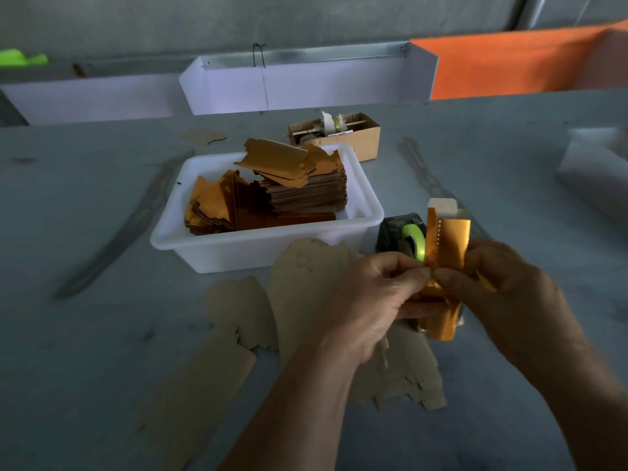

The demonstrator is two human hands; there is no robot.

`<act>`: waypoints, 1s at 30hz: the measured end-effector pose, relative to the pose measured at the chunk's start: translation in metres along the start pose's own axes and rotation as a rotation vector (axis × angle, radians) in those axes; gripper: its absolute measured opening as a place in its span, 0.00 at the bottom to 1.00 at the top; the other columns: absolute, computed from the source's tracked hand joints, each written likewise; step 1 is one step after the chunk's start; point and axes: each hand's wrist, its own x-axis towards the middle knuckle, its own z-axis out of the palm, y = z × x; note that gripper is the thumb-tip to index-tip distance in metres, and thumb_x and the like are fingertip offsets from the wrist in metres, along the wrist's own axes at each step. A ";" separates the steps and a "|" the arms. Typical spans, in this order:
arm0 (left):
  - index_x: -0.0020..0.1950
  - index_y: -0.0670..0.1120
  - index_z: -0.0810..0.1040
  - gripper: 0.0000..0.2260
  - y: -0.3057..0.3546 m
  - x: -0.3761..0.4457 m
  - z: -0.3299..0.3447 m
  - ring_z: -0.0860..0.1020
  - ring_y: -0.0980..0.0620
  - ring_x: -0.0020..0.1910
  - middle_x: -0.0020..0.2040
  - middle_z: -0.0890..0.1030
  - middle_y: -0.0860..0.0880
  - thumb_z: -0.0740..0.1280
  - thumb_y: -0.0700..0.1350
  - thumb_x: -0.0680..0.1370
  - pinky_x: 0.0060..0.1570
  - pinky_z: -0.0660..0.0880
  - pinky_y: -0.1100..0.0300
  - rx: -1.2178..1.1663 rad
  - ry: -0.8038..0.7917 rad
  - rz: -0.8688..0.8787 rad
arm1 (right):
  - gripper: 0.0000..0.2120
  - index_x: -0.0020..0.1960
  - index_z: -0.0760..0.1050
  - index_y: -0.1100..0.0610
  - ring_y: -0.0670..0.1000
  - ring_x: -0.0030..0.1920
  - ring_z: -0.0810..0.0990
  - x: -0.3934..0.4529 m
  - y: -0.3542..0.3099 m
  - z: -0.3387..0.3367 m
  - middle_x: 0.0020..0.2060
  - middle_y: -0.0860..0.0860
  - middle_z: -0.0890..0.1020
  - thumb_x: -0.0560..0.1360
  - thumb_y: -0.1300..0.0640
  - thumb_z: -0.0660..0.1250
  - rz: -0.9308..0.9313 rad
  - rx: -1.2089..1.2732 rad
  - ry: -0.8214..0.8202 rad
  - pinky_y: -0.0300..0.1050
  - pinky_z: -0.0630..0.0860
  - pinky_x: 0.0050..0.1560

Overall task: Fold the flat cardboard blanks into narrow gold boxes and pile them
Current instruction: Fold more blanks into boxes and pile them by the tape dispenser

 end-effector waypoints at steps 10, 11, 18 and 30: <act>0.60 0.36 0.75 0.10 0.003 0.000 0.004 0.82 0.52 0.38 0.44 0.81 0.42 0.61 0.34 0.80 0.42 0.81 0.59 -0.112 -0.023 -0.056 | 0.10 0.39 0.79 0.55 0.49 0.28 0.76 0.013 0.020 -0.019 0.29 0.52 0.80 0.77 0.56 0.64 0.178 0.214 -0.156 0.44 0.73 0.26; 0.64 0.36 0.73 0.13 0.005 0.000 0.005 0.82 0.52 0.40 0.46 0.81 0.40 0.61 0.33 0.80 0.42 0.82 0.60 -0.139 -0.009 -0.054 | 0.08 0.40 0.80 0.49 0.52 0.32 0.77 0.015 0.025 -0.023 0.32 0.52 0.82 0.75 0.50 0.65 0.173 0.216 -0.117 0.50 0.75 0.29; 0.58 0.36 0.77 0.10 0.037 -0.023 -0.008 0.82 0.48 0.52 0.57 0.81 0.39 0.60 0.34 0.80 0.48 0.81 0.60 -0.179 0.016 0.189 | 0.08 0.44 0.74 0.48 0.59 0.30 0.79 0.056 0.093 -0.029 0.31 0.57 0.78 0.79 0.51 0.58 0.287 -0.310 0.089 0.53 0.78 0.33; 0.64 0.47 0.68 0.31 0.006 -0.097 -0.142 0.65 0.41 0.67 0.65 0.65 0.43 0.74 0.58 0.68 0.65 0.67 0.51 1.295 0.638 -0.779 | 0.12 0.58 0.75 0.61 0.64 0.56 0.68 0.026 0.087 0.002 0.57 0.62 0.71 0.77 0.58 0.61 0.273 -0.655 0.183 0.57 0.68 0.57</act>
